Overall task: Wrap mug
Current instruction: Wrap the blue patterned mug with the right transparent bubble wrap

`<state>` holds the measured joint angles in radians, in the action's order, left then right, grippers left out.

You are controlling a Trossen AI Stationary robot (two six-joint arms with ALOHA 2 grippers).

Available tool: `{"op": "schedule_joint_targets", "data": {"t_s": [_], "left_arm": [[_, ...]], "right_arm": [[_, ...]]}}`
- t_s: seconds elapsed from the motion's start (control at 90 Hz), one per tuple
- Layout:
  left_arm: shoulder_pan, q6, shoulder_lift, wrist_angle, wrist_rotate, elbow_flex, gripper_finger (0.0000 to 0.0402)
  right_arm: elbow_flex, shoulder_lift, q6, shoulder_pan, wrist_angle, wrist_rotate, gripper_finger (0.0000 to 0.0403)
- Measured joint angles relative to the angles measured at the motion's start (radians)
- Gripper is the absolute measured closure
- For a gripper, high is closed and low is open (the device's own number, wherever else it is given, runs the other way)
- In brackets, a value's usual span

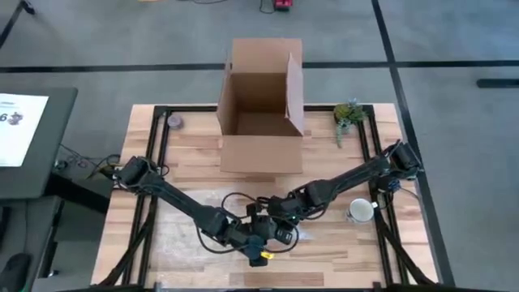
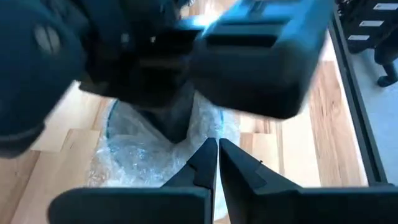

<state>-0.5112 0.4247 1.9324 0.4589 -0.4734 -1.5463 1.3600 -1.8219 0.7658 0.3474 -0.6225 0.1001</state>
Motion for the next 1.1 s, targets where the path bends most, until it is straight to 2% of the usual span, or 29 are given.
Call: {"op": "schedule_joint_targets", "data": {"t_s": [0.411,0.556,0.856,1.1], "left_arm": [[-0.001,-0.002,0.0,0.005,-0.001,0.0,0.0402],[-0.001,-0.003,0.0,0.006,-0.001,0.0,0.0402],[-0.004,-0.005,0.0,0.013,0.0,0.0,0.0402],[-0.026,0.081,-0.005,0.17,0.029,0.0,0.0402]], "right_arm": [[0.148,0.002,0.004,0.012,-0.216,0.006,0.0403],[0.193,0.003,0.017,0.018,-0.216,0.004,0.0403],[0.223,-0.009,0.01,0.019,-0.218,-0.068,0.0403],[0.223,-0.095,-0.032,0.003,-0.21,-0.101,0.0403]]}}
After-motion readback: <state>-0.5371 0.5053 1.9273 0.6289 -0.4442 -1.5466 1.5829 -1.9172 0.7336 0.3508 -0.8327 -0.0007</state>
